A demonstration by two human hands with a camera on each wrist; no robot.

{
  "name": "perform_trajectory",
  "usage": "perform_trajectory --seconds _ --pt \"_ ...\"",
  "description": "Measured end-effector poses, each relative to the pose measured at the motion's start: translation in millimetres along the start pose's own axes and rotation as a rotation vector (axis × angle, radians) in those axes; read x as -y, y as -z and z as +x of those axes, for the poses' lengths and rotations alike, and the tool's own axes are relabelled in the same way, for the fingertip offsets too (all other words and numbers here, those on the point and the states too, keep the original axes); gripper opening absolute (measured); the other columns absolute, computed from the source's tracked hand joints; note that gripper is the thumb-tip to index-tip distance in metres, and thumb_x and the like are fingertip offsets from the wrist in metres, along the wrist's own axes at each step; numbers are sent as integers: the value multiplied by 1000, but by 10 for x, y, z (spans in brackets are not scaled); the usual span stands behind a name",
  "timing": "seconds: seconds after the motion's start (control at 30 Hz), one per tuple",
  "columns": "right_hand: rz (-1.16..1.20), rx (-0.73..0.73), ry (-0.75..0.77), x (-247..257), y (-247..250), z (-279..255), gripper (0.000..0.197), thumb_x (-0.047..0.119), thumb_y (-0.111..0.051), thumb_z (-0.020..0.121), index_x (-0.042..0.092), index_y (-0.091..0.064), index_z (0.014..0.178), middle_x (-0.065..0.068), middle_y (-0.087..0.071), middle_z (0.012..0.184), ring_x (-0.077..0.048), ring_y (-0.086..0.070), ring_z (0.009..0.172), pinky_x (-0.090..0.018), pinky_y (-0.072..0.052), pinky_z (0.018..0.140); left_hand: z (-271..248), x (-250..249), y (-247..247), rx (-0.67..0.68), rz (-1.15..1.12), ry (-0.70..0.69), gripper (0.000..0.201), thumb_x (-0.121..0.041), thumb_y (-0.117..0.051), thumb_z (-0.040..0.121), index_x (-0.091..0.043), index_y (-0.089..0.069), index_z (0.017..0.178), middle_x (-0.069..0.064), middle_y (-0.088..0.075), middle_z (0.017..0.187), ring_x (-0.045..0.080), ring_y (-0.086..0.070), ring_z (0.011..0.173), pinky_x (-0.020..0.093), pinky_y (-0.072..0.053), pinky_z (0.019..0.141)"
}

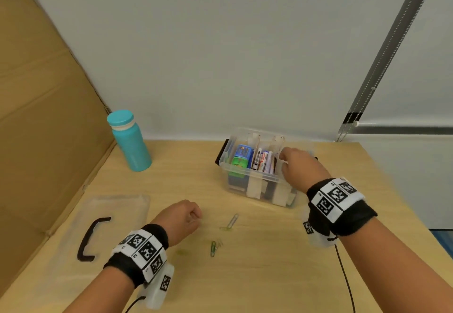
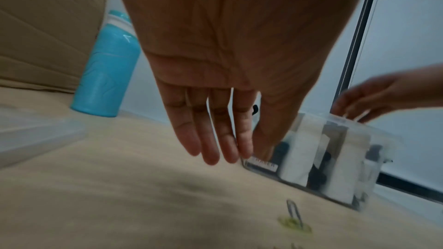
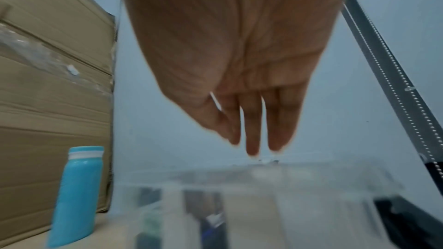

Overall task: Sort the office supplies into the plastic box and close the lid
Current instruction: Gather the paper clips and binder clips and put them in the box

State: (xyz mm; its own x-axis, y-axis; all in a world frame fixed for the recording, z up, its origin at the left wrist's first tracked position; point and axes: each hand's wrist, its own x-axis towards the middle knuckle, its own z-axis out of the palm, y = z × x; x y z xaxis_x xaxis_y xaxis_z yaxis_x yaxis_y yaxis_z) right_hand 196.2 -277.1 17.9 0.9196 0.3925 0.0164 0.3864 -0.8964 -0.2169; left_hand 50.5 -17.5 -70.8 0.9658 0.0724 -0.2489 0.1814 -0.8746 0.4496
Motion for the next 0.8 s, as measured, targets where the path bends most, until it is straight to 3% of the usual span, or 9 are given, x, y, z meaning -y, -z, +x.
perform_trajectory --seconds 0.07,0.1,0.2,0.27,0.33,0.43,0.53,0.7,0.8 --pt "39 -253 151 127 -169 -243 26 14 -45 94 16 -54 118 1 -58 117 -17 -53 104 -30 -47 89 -72 69 -77 94 -1 36 13 -33 -63 84 -32 -54 95 -13 -54 95 6 -54 85 16 -43 75" --pt "70 -290 217 221 -273 -373 24 16 -46 94 18 -55 116 4 -56 114 -14 -51 104 -28 -46 89 -98 109 -116 139 -7 58 19 -39 -66 80 -31 -56 94 -13 -55 93 5 -54 82 16 -43 73" --pt "92 -128 338 469 -687 -663 14 20 -47 94 20 -56 105 5 -57 104 -13 -54 95 -27 -49 82 -167 216 -198 234 -10 135 40 -54 -73 66 -27 -59 92 -10 -61 93 7 -56 78 24 -48 76" --pt "141 97 289 585 -980 -752 12 25 -48 93 17 -54 99 1 -58 102 -18 -55 91 -33 -49 77 -191 262 -232 249 13 134 36 -47 -76 65 -28 -57 89 -10 -59 91 9 -55 77 25 -47 74" --pt "215 301 200 699 -1202 -789 20 30 -55 91 15 -54 103 -1 -57 104 -20 -56 93 -32 -48 80 -192 276 -248 245 52 99 27 -35 -75 69 -29 -55 86 -12 -57 90 9 -54 79 22 -45 72" --pt "213 456 120 907 -1386 -775 46 36 -69 81 10 -51 114 -6 -51 114 -24 -51 105 -30 -41 83 -187 274 -226 252 91 46 16 -27 -70 77 -28 -57 85 -14 -56 86 8 -54 80 19 -43 72" --pt "170 482 78 1066 -1463 -709 53 34 -75 77 7 -50 115 -9 -50 119 -25 -50 106 -30 -39 82 -203 288 -207 255 84 -3 7 -25 -67 81 -27 -62 85 -13 -59 83 7 -55 78 20 -46 74" --pt "146 441 62 1102 -1472 -692 9 15 -57 88 10 -55 95 -14 -59 113 -24 -54 92 -30 -41 76 -208 307 -246 261 128 -77 3 -26 -57 84 -26 -56 87 -10 -55 83 11 -53 80 25 -46 78" --pt "65 414 70 1124 -1491 -741 18 9 -47 91 4 -56 106 -16 -55 116 -28 -56 98 -31 -40 74 -183 278 -257 274 190 -94 4 -23 -55 84 -25 -55 88 -7 -55 87 13 -52 80 26 -46 77"
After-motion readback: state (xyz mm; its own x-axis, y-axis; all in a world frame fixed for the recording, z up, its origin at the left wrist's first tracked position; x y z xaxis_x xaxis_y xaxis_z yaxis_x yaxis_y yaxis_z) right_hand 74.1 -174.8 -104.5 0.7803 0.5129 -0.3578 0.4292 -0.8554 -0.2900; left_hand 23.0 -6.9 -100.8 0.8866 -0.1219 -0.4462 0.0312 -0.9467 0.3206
